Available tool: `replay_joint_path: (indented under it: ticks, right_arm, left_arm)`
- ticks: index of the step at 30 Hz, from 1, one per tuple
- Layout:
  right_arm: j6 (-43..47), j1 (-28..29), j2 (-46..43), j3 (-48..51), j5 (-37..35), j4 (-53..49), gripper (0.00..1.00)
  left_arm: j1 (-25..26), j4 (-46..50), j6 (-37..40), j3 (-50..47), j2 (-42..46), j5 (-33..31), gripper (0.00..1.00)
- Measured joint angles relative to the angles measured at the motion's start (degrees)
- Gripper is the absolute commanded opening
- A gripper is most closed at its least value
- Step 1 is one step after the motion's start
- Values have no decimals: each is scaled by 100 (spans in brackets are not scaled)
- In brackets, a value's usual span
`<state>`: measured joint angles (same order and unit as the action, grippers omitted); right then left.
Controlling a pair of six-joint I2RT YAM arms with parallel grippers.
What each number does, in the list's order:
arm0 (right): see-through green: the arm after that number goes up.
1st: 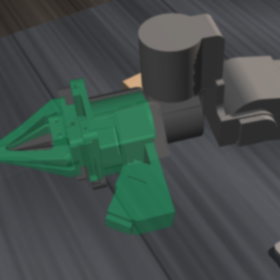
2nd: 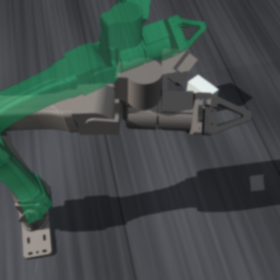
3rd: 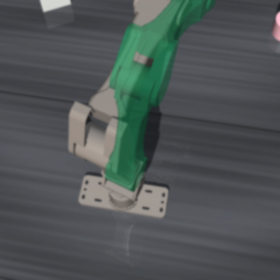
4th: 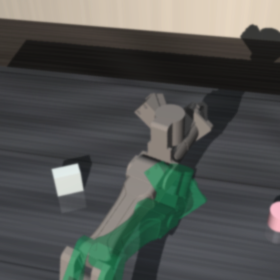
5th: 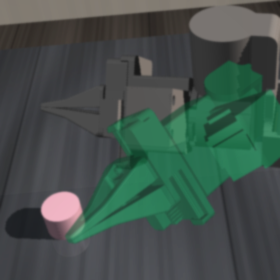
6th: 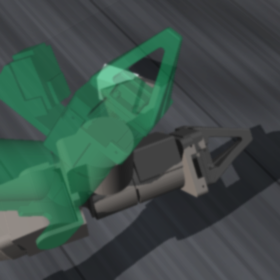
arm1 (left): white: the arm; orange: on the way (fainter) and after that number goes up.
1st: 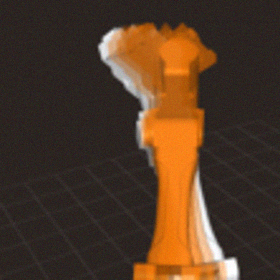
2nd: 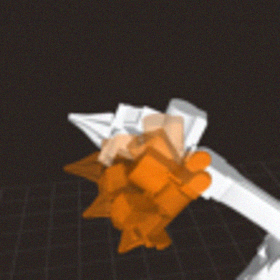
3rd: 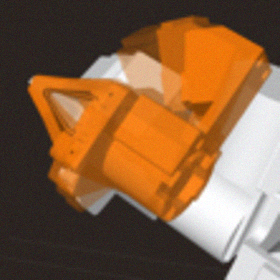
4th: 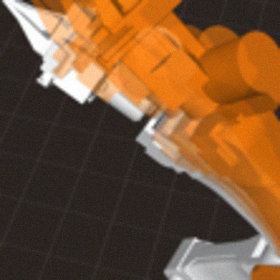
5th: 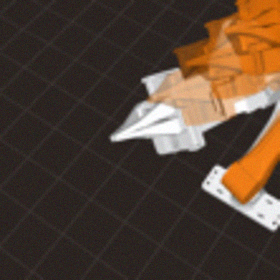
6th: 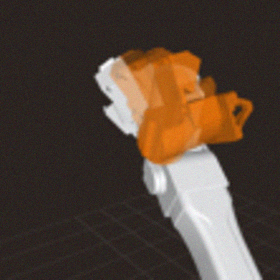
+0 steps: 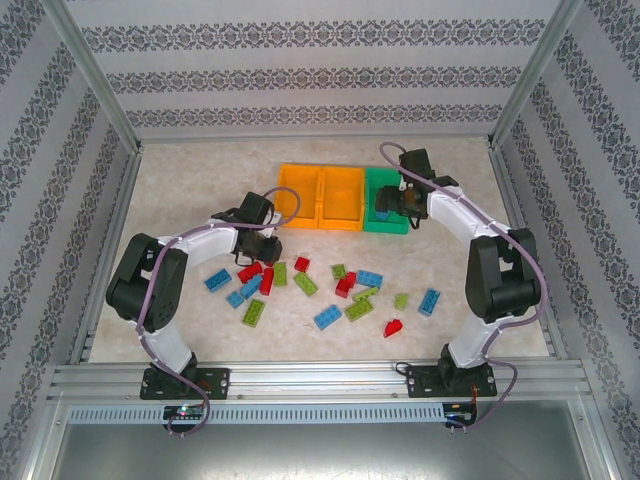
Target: Sort the legos into containers by color
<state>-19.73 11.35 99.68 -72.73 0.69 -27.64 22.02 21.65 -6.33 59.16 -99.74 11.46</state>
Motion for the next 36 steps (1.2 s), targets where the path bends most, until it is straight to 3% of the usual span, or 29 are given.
replay_joint_path:
  ticks: [8,17,26,31,36]
  right_arm:
    - [-4,0,-452,546,-177,-87,79]
    - [-402,-256,-1200,1270,-433,-328,80]
    - [-1088,-682,-1631,1976,-557,-975,80]
    - [-1429,-710,-1926,2430,-511,-1360,77]
    - [-1668,-710,-2310,2774,-352,-1694,74]
  left_arm:
    - [0,26,-76,437,101,-190,25]
    - [0,63,-205,1735,37,-205,25]
    - [-2,431,-431,3943,-1637,-339,26]
    - [-59,787,-658,4354,-2302,-420,30]
    - [-76,901,-796,4426,-2402,-400,44]
